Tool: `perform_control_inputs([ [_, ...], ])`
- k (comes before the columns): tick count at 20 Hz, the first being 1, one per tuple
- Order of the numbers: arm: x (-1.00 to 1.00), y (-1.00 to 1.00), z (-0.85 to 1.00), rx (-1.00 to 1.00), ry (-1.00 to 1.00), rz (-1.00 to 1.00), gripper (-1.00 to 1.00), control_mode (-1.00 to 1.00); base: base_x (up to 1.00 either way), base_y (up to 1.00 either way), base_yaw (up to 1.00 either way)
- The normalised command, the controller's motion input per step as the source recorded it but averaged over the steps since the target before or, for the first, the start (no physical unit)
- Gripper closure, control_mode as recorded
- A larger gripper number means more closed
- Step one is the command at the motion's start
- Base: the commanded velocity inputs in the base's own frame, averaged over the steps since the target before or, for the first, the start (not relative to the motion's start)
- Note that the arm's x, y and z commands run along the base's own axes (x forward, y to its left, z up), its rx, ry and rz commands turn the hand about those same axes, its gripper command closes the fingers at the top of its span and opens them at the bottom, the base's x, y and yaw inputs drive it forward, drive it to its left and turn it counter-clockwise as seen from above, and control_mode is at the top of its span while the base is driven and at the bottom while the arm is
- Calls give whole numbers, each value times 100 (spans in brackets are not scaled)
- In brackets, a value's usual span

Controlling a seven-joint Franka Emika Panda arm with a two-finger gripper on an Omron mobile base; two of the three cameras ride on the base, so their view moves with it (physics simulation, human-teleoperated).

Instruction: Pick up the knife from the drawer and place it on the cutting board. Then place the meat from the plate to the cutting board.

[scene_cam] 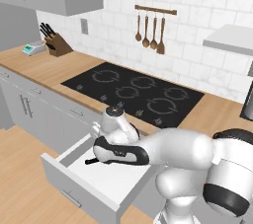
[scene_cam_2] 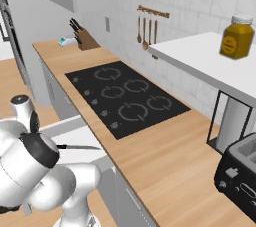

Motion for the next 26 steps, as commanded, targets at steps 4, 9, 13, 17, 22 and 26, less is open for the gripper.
perform_control_inputs([
  [4,0,0,96,-2,0,41,-100,-100,0,0,0],
  [9,0,0,59,-21,2,51,-100,-100,0,0,0],
  [13,0,-1,3,-32,0,75,-100,-100,0,0,0],
  [17,0,0,-7,-17,0,95,-100,-100,0,0,0],
  [22,0,0,-12,-9,-1,100,-100,-100,0,0,0],
  [26,-7,-21,-46,-5,-16,92,-100,-100,0,0,0],
])
